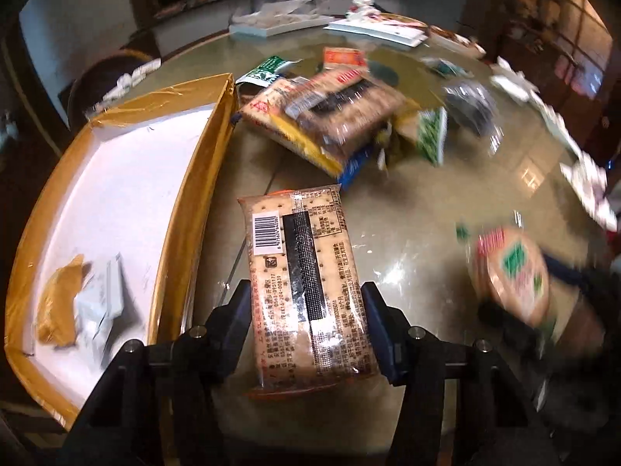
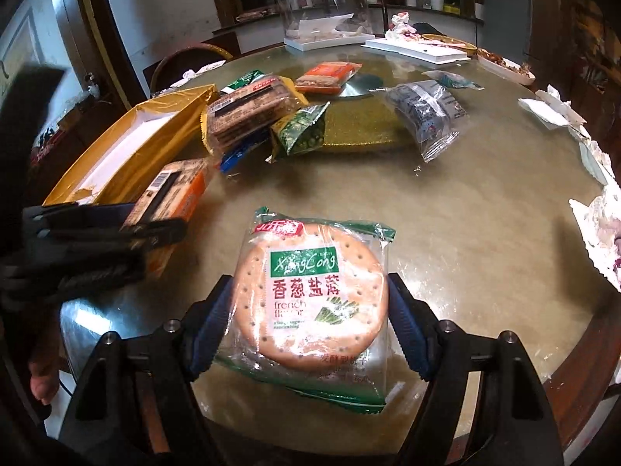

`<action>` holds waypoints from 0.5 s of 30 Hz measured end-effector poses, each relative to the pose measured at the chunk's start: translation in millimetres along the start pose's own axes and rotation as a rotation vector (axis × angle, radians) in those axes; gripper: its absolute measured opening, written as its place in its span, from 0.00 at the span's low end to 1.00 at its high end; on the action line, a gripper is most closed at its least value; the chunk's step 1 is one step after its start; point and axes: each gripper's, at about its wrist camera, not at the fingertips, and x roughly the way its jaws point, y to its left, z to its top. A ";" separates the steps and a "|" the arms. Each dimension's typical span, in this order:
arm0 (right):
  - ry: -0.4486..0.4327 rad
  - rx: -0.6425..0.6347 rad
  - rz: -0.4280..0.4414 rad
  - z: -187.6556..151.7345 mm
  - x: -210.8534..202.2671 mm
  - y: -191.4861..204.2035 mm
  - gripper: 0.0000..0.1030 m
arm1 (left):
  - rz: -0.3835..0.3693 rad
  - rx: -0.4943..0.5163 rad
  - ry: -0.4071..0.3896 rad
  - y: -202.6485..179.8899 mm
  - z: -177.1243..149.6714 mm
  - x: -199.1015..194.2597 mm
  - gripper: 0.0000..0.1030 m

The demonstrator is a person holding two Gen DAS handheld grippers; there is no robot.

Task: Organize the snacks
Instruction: 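Grasp the long cracker pack with the left gripper while the right gripper holds the round pack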

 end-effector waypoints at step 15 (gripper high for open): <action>-0.019 0.110 0.125 2.2 -5.0 -20.3 0.75 | -0.088 -0.021 -0.105 -6.0 -26.6 -16.0 0.51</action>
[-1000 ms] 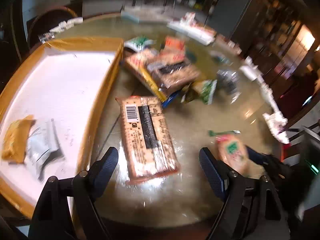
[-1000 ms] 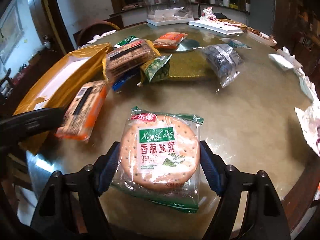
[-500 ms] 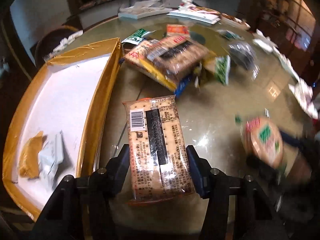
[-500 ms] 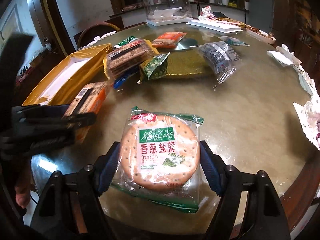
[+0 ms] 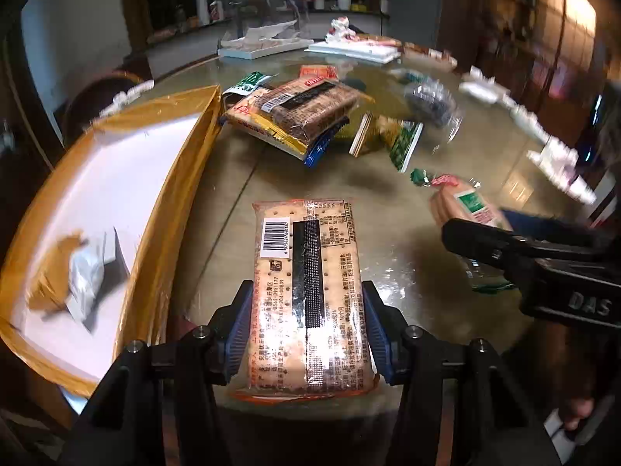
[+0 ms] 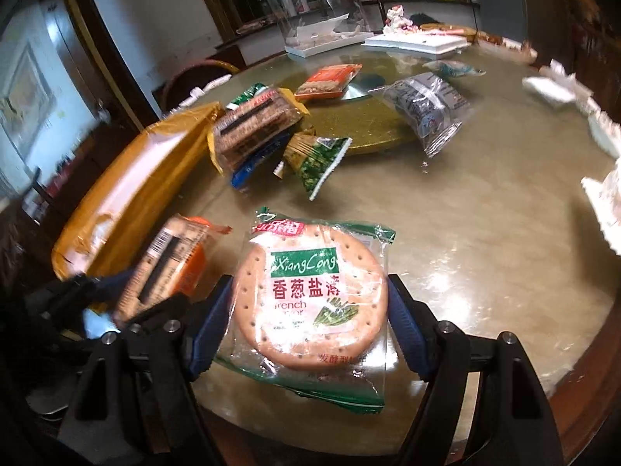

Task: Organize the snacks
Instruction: 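Grasp the long cracker pack with the left gripper while the right gripper holds the round pack, then carry both packs into the white tray and open both grippers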

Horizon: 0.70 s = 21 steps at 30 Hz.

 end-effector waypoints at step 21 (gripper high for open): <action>-0.081 -0.078 0.330 55.5 19.1 142.6 0.75 | -0.029 -0.414 -0.296 148.3 5.5 -111.9 0.51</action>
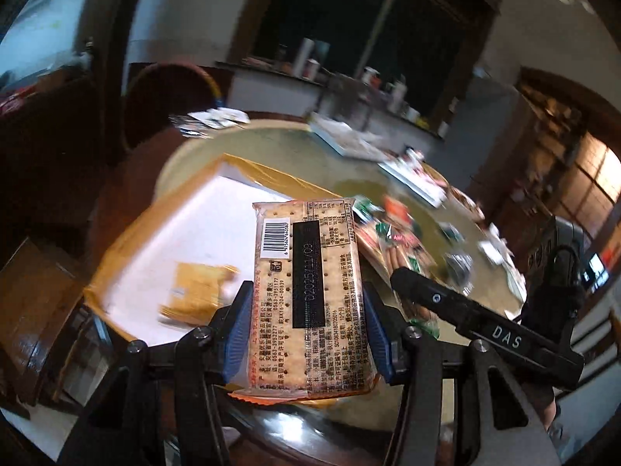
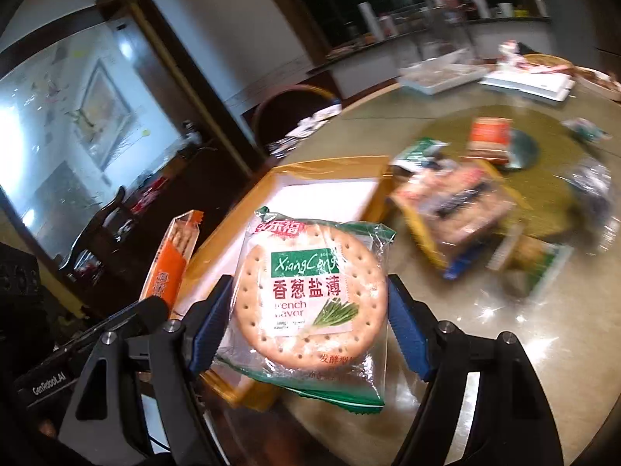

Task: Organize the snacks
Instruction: 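Carry both packs into the white tray and open both grippers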

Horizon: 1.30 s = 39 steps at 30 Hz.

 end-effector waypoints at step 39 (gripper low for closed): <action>0.236 -0.159 -0.233 36.1 151.6 33.4 0.76 | 0.084 0.074 0.214 85.9 26.8 100.1 0.71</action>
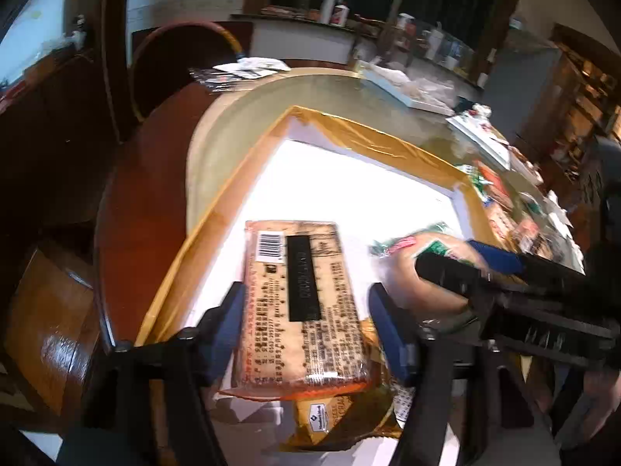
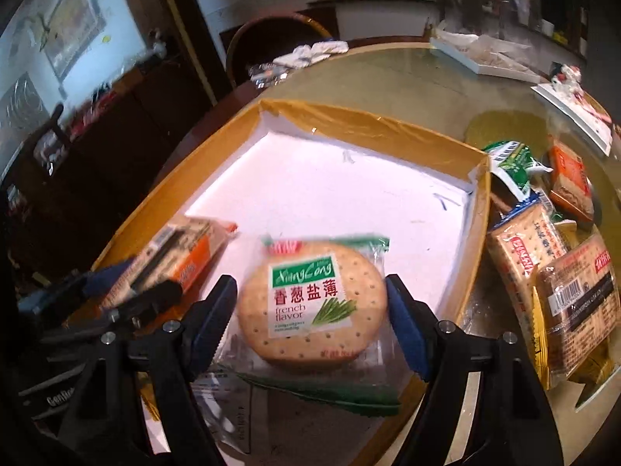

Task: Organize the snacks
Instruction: 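Carry both packs into the white tray and open both grippers, then withdraw both grippers from the tray toward the remaining snacks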

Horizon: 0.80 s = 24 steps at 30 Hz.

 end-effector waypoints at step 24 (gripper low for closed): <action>-0.205 0.368 0.156 -26.9 -87.5 -82.1 0.79 | -0.045 -0.070 -0.194 -43.6 -12.8 -65.6 0.83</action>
